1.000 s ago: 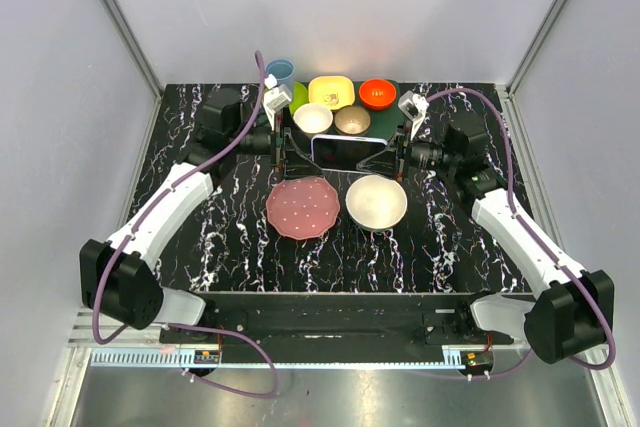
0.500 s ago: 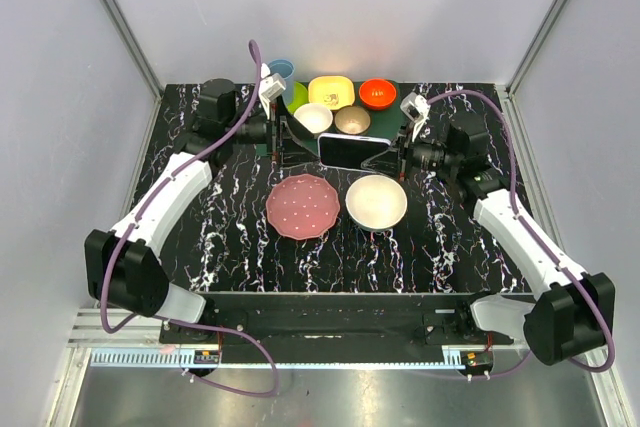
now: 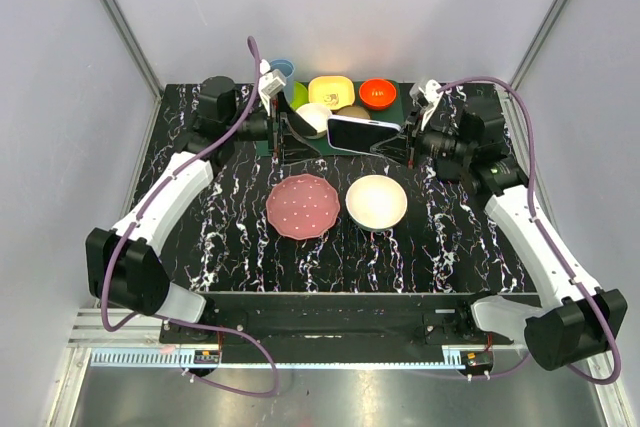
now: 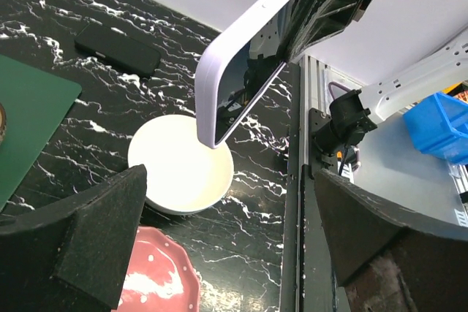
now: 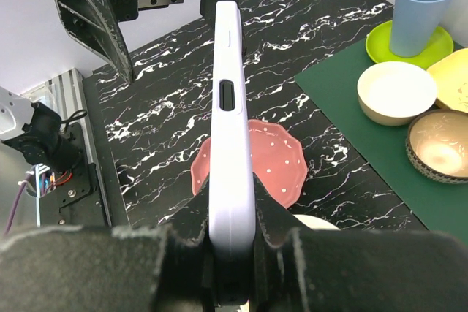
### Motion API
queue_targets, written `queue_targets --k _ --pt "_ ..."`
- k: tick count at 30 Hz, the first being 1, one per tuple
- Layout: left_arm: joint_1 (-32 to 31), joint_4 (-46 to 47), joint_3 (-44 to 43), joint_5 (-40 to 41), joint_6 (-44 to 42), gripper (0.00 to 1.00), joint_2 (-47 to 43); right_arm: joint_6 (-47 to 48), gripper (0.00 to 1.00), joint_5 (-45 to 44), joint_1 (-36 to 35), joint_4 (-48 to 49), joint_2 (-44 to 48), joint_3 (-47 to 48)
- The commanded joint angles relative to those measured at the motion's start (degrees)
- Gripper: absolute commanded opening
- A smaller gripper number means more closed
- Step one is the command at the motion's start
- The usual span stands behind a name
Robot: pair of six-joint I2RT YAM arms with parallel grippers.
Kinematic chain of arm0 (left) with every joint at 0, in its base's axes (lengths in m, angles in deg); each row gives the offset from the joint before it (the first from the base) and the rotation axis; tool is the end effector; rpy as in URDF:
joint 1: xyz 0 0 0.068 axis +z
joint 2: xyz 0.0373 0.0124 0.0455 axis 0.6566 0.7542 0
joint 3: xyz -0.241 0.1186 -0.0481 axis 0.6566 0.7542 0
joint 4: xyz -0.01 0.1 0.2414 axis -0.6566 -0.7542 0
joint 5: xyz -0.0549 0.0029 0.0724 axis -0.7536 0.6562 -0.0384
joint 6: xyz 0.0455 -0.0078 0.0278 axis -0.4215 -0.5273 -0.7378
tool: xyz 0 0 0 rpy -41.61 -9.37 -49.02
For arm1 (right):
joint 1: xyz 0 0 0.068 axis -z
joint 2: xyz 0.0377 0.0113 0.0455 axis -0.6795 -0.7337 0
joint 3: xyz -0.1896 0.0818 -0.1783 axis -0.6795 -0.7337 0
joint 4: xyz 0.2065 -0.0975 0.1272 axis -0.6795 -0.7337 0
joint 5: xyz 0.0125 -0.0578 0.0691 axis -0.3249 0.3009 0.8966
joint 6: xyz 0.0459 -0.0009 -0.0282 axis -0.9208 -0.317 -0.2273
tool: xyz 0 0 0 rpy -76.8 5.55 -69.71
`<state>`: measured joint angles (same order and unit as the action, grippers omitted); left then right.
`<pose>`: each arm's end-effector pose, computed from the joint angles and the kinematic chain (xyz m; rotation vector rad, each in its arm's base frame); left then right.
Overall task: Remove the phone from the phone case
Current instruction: Pick up the phone at the center of the board.
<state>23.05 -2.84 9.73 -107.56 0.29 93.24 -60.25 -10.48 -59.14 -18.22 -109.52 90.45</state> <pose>0.2989 -0.1310 0.3717 0.9435 1.6216 -1.3670 0.2421 0.0987 0.3871 -0.8715 1.5632 0.9347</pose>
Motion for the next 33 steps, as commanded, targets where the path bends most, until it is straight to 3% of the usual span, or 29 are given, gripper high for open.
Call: queue_targets --k 1,4,12,22,28,33 --pt "-0.72 12.42 -0.43 -1.74 6.67 0.99 -0.91 1.12 0.0 -1.88 0.17 2.31 -0.71 4.57" --pt "-1.25 19.73 3.09 -0.86 11.33 0.99 -1.44 -0.55 0.0 -0.48 0.17 4.77 -1.59 4.4" --pt "-1.51 23.17 5.99 0.63 14.15 0.99 -1.7 -9.33 0.0 2.51 0.17 13.13 -0.37 1.15" --pt "-1.51 29.14 8.1 -1.47 19.16 0.99 -1.97 -13.83 0.0 3.21 0.17 19.28 2.36 -3.25" --pt "-1.42 40.65 11.0 -3.67 27.68 0.99 -2.58 -14.26 0.0 4.44 0.52 19.63 2.89 -3.51" --pt "-1.42 39.53 11.45 -2.71 26.9 0.99 -2.67 -16.9 0.0 7.77 1.05 22.62 3.5 -4.57"
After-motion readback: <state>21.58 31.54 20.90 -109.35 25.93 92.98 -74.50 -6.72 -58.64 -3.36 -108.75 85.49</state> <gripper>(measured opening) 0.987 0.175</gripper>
